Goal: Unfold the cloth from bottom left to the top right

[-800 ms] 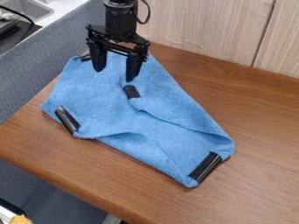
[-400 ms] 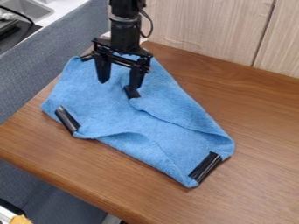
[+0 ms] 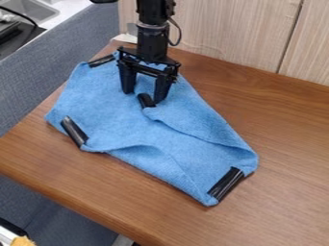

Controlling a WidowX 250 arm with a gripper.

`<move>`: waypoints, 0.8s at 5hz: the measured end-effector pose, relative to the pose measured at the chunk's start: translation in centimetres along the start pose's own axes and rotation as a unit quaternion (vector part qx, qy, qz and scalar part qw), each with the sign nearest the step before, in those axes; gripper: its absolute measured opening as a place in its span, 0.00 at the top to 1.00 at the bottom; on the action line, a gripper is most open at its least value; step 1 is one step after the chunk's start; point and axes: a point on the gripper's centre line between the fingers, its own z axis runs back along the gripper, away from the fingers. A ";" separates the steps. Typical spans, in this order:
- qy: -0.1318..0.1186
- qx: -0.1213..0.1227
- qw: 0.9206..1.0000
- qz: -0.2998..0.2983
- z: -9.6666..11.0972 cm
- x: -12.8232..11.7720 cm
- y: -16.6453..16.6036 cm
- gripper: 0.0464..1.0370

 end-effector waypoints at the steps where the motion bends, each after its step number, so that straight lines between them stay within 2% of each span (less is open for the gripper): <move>1: -0.007 0.002 1.000 0.005 0.2 0.3 0.1 0.10; 3: -0.010 0.003 1.000 0.010 0.1 0.3 0.1 0.68; 4: -0.016 0.005 1.000 0.009 0.3 0.1 0.1 0.89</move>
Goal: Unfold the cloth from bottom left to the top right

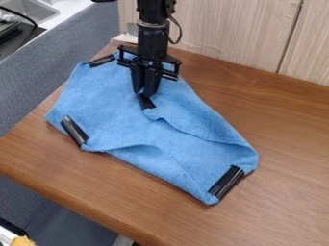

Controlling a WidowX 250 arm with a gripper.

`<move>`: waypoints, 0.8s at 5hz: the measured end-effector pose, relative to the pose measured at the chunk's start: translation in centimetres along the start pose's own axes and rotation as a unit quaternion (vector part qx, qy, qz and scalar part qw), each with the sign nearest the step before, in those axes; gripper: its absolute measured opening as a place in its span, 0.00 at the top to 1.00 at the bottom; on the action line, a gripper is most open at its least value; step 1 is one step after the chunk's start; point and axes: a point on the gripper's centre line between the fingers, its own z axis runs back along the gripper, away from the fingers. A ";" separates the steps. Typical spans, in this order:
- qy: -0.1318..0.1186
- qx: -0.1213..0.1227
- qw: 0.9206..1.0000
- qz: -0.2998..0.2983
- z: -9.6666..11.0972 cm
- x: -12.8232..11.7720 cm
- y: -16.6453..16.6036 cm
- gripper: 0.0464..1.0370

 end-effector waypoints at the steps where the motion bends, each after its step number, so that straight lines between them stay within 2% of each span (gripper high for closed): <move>1: -0.007 -0.001 1.000 -0.001 0.6 -0.4 -0.1 0.98; 3: -0.016 -0.034 0.999 -0.015 3.2 -0.8 -2.2 0.99; 4: -0.031 -0.049 0.998 -0.029 5.6 0.1 -4.1 0.99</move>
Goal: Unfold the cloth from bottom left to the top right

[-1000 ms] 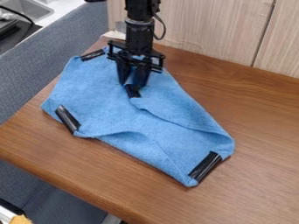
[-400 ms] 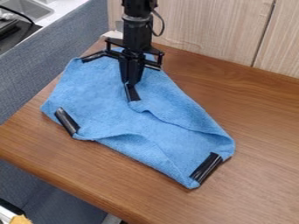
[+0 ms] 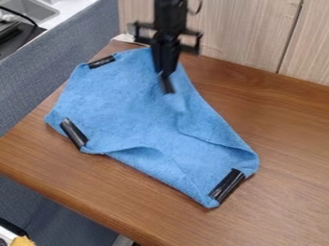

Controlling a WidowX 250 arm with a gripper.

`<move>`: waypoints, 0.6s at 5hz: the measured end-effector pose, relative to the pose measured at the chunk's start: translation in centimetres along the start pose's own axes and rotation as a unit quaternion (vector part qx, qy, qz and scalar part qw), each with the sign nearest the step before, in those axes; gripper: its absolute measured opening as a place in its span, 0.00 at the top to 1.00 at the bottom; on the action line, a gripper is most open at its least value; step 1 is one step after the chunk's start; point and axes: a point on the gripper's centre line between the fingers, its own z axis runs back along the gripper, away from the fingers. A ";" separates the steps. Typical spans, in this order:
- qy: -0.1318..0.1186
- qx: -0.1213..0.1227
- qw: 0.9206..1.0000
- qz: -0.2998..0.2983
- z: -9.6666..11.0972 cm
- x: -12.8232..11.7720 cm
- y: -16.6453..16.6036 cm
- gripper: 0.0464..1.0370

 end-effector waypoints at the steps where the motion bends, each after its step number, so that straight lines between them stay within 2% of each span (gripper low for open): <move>1: -0.011 -0.015 1.000 -0.016 1.7 1.6 -2.7 0.99; 2: -0.013 -0.020 0.999 -0.036 1.7 4.2 -5.5 0.99; 3: -0.022 -0.036 0.998 -0.038 0.9 6.1 -7.5 0.99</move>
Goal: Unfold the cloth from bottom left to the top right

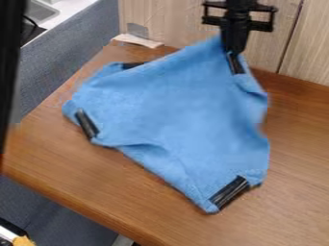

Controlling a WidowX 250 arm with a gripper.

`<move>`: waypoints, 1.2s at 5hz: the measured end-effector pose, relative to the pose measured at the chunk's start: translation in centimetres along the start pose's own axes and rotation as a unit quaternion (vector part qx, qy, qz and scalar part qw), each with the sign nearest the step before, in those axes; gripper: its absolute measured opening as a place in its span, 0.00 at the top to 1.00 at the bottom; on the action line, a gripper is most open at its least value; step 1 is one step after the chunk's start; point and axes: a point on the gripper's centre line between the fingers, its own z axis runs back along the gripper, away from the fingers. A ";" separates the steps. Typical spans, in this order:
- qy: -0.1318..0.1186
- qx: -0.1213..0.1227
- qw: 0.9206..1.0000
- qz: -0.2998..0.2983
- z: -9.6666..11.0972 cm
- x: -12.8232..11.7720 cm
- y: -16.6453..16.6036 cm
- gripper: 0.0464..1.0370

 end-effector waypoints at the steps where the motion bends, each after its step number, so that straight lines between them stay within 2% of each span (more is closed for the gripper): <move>1: -0.003 0.006 1.000 0.015 -2.1 1.0 0.0 0.99; 2: -0.024 0.020 0.999 0.017 -3.2 1.6 -0.5 0.99; 3: -0.023 0.029 0.999 0.012 -4.8 1.9 -0.3 0.96; 4: -0.013 0.042 0.999 -0.002 -5.4 1.7 -0.4 0.80; 6: -0.011 0.049 0.999 -0.006 -6.2 1.6 -0.3 0.23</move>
